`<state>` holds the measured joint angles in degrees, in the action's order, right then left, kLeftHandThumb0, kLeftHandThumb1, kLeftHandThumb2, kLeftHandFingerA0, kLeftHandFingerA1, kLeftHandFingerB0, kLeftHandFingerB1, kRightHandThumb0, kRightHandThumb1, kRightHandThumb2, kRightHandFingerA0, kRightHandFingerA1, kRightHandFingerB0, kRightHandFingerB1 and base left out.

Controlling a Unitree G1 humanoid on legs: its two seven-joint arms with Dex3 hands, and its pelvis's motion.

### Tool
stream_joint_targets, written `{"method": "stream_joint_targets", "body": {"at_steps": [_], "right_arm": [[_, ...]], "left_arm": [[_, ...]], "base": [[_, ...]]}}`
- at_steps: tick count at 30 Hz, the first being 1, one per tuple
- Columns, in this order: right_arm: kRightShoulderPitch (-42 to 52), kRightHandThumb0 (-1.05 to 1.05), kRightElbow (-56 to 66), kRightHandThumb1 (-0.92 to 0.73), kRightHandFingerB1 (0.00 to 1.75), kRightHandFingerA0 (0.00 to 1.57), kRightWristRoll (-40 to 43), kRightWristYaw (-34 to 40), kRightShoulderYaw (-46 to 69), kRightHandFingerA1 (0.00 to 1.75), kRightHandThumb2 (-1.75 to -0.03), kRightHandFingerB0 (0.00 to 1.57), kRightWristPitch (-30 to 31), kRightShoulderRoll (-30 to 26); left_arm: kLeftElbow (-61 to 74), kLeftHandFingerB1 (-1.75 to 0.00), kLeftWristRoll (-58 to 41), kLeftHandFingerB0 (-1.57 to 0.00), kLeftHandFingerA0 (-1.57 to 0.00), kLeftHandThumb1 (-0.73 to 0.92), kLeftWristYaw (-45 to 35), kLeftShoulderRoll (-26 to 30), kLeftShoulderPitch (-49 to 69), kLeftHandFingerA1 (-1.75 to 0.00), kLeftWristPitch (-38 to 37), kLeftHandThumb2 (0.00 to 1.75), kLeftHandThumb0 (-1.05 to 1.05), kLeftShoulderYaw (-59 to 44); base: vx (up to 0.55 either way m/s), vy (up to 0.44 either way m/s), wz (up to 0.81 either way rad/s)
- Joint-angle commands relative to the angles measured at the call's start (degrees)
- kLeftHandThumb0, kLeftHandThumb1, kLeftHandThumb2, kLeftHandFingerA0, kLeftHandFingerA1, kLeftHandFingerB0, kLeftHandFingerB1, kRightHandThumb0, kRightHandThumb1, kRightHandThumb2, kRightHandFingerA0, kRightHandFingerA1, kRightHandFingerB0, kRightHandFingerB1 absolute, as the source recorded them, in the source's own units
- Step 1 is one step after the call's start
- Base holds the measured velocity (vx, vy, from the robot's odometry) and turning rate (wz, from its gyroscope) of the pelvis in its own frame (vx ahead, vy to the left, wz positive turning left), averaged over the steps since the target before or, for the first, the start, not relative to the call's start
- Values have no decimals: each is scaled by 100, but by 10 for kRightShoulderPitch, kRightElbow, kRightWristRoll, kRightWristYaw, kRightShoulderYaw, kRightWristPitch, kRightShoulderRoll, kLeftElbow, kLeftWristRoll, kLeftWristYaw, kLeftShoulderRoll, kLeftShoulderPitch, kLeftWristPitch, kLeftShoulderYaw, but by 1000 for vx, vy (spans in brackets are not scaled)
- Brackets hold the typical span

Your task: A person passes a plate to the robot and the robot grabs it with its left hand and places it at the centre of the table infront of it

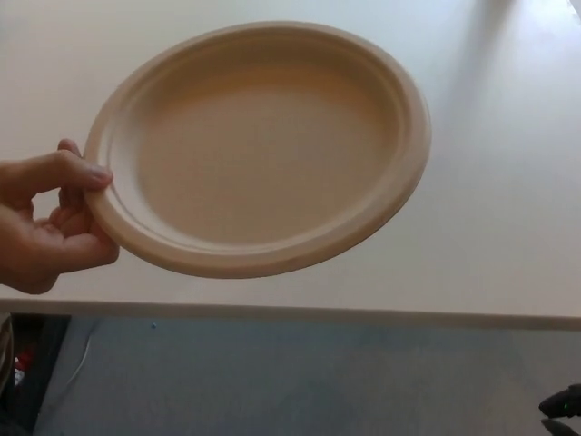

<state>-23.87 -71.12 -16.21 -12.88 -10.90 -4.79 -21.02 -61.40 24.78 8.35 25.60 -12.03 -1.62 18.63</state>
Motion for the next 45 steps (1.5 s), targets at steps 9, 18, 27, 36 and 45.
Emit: {"method": "stream_joint_targets", "body": {"at_steps": [9,18,27,36,45], "right_arm": [[-7,-66,-30,-80,43,71,-12,-32,-10,62,-64,36,-31,-15],[9,-66,-33,-79,42,72,-19,-29,-13,61,-64,35,-38,-16],[45,-65,-36,-78,45,70,-7,-27,-4,64,-63,37,-34,-7],[46,-64,-35,-84,44,69,-21,-30,-17,60,-65,38,-38,-12],[38,-68,-34,-78,42,68,-14,-32,-10,63,-64,30,-33,-11]], "left_arm": [[35,-46,19,-79,-88,76,48,32,26,-72,-92,64,-73,3],[413,-37,-38,-56,-83,63,-15,95,244,-51,-166,60,-58,-60],[717,-50,-70,-47,-73,52,-6,94,479,-59,-247,85,-62,-148],[916,-33,-99,-41,-55,59,-28,89,565,-40,-322,59,-63,-207],[1037,-41,-157,-24,-36,48,-43,83,606,-47,-395,80,-69,-256]], "base": [[18,-2,0],[0,0,0],[0,0,0],[0,0,0],[0,0,0]]}}
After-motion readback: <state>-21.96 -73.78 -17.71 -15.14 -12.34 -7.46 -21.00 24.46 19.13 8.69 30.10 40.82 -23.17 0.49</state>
